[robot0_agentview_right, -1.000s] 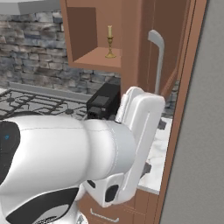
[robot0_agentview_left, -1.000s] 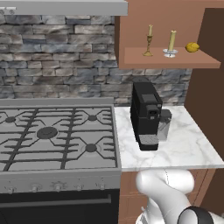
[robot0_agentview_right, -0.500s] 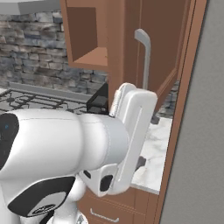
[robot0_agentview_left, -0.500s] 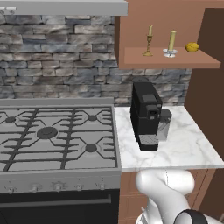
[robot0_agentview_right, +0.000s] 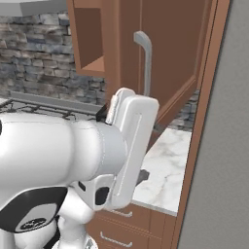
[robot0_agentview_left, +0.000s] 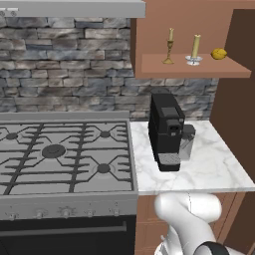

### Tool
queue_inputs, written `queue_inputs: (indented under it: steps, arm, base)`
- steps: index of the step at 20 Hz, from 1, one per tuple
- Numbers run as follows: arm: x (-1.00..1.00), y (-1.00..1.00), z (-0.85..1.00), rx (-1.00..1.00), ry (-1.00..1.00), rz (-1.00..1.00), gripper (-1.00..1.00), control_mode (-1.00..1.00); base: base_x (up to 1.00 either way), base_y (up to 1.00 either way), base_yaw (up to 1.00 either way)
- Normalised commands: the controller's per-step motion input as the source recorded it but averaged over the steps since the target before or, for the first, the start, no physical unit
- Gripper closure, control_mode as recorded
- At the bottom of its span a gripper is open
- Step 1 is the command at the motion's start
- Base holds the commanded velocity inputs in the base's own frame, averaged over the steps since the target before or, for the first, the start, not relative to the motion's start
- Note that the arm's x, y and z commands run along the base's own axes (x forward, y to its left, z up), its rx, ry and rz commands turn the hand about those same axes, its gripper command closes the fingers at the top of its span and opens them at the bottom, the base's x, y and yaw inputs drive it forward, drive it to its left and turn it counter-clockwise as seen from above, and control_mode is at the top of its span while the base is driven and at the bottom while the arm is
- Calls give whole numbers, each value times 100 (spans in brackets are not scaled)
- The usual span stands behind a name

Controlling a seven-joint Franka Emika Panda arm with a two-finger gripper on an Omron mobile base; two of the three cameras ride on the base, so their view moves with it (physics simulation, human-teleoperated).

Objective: Pick the candle and candle from the dining table and place them in the open cabinet. Close the cabinet after placing the objects.

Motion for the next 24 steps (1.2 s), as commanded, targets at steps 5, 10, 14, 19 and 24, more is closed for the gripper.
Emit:
queue_inputs:
  steps: [5,10,14,19,24]
  arm:
    - [25,20,0,-1,8,2,-100,-100]
    - [27,22,-4,-7,3,7,-100,-100]
    - [31,23,-9,-13,2,9,-100,-100]
    - [35,23,-12,-14,5,8,-100,-100]
    - [38,26,-12,-9,8,6,-100,-100]
  base:
    - [0,0,0]
    - [0,0,0]
    - [0,0,0]
    - [0,0,0]
    - [0,0,0]
